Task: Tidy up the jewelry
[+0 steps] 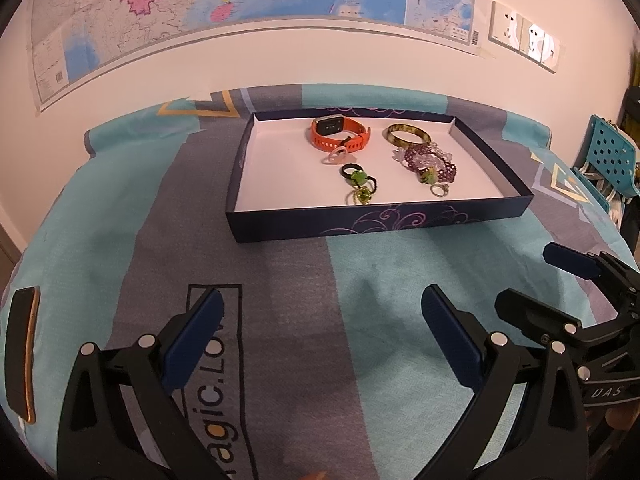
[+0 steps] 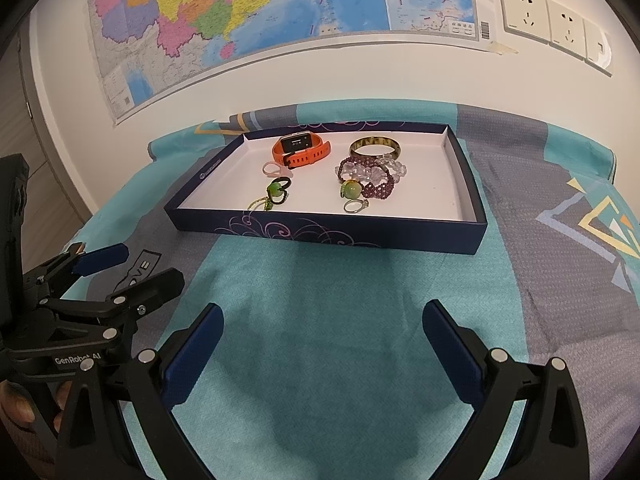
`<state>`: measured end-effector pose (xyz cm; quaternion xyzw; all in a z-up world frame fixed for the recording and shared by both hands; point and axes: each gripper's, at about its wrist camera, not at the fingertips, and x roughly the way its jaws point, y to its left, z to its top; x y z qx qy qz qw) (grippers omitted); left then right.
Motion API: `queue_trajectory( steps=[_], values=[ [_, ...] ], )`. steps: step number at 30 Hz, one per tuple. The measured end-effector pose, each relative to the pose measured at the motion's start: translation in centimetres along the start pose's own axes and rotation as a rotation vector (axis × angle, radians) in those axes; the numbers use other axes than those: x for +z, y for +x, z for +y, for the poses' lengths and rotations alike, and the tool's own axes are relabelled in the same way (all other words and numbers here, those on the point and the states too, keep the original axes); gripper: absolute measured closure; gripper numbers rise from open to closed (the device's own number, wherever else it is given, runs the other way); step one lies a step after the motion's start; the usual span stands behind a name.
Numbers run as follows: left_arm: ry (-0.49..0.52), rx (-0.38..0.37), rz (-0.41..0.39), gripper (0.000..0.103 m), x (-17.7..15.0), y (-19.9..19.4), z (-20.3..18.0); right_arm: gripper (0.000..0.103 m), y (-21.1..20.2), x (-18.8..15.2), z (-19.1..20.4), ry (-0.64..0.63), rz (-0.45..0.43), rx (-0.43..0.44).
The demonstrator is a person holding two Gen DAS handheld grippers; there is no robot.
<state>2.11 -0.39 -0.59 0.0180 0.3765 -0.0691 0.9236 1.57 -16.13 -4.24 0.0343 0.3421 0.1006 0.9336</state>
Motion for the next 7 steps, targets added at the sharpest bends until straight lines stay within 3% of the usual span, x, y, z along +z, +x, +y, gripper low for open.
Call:
queue_trajectory(
  steps=[4, 7],
  values=[
    [-0.019, -0.015, 0.044, 0.005, 0.0, 0.7, 0.6, 0.007, -0.3, 0.1, -0.9, -0.049, 0.020, -0.044],
    [-0.048, -0.011, 0.061, 0.005, 0.0, 1.2, 2.0, 0.007, -0.4, 0.3, -4.3, -0.055, 0.064, -0.120]
  ],
)
